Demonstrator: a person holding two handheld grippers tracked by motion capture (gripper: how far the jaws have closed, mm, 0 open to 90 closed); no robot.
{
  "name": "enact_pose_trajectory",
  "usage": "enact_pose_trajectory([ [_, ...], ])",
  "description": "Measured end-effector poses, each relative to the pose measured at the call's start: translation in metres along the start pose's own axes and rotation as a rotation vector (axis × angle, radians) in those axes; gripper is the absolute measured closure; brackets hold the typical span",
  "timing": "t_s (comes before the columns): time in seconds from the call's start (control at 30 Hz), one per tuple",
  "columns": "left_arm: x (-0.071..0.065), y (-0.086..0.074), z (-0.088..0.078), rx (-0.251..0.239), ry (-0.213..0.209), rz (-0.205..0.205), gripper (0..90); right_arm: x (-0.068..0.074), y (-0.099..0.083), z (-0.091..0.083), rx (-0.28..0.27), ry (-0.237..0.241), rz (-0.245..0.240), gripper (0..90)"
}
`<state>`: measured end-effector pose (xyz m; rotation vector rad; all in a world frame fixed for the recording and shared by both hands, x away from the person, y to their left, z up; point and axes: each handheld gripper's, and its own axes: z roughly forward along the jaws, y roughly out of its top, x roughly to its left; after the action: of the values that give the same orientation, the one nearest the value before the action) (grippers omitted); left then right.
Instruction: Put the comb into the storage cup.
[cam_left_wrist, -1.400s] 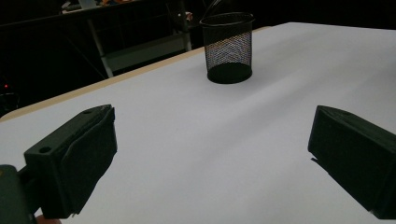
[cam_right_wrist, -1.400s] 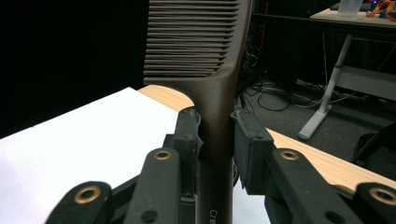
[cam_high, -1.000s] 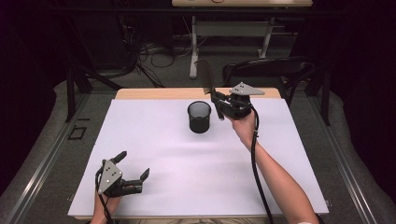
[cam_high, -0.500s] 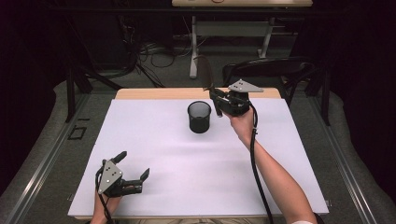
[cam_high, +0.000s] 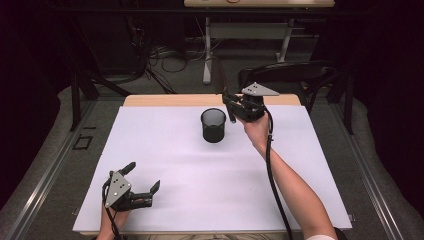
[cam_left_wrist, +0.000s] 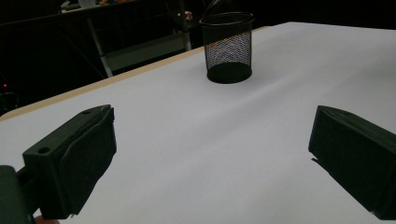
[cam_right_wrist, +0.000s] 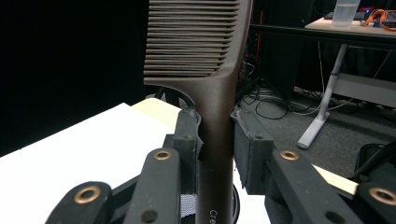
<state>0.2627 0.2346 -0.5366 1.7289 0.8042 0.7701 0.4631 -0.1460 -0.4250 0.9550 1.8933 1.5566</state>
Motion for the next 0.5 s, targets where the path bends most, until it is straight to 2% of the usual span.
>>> enact_pose_trajectory([
  [0.5,0.0002,0.0001,-0.0002,-0.001,0.001,0.002,1.0,0.0014,0.0024,0.009,-0.019,0.003,0.006,72.9],
])
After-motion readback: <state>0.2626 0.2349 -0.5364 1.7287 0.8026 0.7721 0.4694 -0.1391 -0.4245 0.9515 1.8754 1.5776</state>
